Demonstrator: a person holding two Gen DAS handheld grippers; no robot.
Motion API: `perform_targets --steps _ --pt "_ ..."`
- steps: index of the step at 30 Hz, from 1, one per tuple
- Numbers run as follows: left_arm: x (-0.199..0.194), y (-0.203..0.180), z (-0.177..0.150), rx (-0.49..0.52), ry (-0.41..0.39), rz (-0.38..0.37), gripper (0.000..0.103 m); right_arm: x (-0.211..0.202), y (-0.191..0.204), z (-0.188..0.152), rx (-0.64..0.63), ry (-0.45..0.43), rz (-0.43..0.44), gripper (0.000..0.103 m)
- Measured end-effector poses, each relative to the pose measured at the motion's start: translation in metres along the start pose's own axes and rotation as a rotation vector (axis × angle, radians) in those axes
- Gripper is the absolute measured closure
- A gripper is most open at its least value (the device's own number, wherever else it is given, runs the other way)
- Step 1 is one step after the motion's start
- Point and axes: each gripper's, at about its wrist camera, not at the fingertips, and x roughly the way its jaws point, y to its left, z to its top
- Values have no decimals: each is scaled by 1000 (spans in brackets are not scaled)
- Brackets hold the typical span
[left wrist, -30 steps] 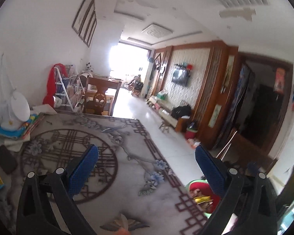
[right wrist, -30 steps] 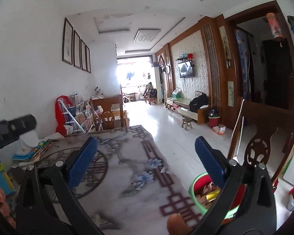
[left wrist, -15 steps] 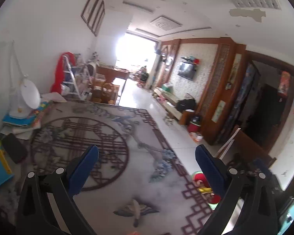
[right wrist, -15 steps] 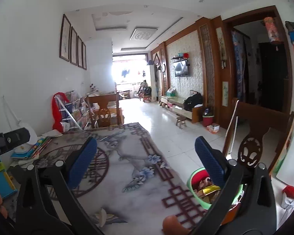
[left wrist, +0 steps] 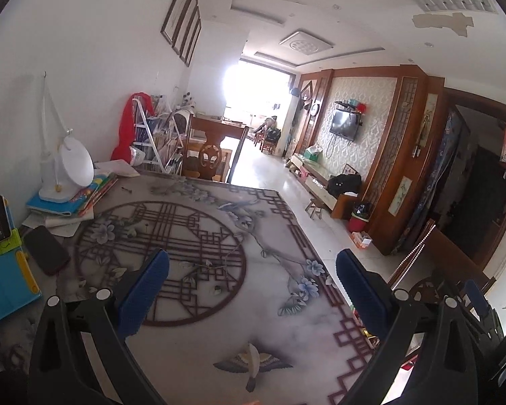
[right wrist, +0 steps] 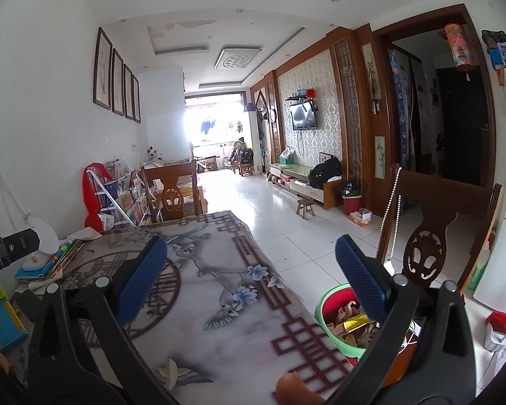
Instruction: Collect trash
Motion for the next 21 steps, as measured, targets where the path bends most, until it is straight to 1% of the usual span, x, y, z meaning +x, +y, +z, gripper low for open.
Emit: perform_targets --steps 7,13,21 --pt "3 -2 -1 24 12 7 8 2 -7 -1 2 6 -3 5" --pt "8 2 2 19 20 -4 8 6 -8 -4 1 16 3 5" --pt "9 1 2 19 25 3 8 9 -9 -8 -1 22 1 5"
